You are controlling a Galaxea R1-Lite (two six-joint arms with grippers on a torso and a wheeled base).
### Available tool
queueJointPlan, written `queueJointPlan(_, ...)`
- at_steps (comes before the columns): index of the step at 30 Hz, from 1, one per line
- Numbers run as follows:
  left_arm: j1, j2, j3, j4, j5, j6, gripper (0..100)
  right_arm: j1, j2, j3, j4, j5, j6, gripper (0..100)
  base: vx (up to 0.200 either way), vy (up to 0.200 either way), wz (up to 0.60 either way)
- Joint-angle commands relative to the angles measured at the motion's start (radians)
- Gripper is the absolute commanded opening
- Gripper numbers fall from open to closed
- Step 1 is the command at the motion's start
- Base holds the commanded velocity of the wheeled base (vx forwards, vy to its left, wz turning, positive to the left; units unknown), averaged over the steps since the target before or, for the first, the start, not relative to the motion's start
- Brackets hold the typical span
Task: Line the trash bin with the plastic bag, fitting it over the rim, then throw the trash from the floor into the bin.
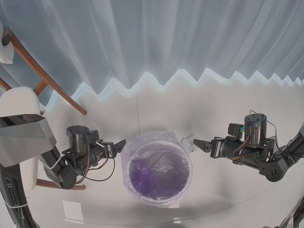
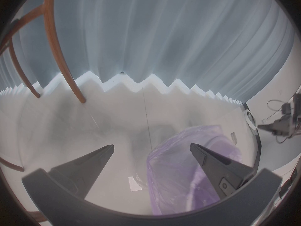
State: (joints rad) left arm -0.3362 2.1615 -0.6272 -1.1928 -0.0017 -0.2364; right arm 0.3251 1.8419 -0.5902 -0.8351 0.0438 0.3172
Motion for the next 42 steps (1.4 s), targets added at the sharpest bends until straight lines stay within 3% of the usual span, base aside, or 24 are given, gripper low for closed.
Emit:
queueJointPlan(1,-0.012,-0.298,0.176,-0.007,0.002,-0.026,100,0.002,-0.032,0.078,-0.001,-0.019,0.008,100,0.000,0.000,0.00)
queueJointPlan(13,-0.069,-0.632,0.455,-0.010,-0.003,-0.038,100,0.005,-0.070,0.207,0.002,-0.055,0.010,100,0.000,0.000,0.00)
queueJointPlan(22,-0.058,-0.816,0.626,0.002,0.002,-0.024,100,0.083,0.002,0.250,-0.001,-0.065,0.020,100,0.000,0.000,0.00)
queueJointPlan(27,-0.037,-0.832,0.627,0.004,0.008,-0.024,100,0.138,0.083,0.236,-0.004,-0.090,0.019,100,0.000,0.000,0.00)
queueJointPlan(30,-0.024,-0.832,0.627,0.002,0.003,-0.008,100,0.177,0.223,0.202,-0.085,-0.131,0.019,100,0.000,0.000,0.00)
queueJointPlan(36,-0.017,-0.851,0.627,0.004,0.006,0.019,100,0.181,0.451,0.122,-0.297,-0.206,0.016,100,0.000,0.000,0.00)
queueJointPlan(42,0.006,-0.878,0.627,0.009,0.006,0.025,100,0.180,0.527,0.032,-0.309,-0.222,0.016,100,0.000,0.000,0.00)
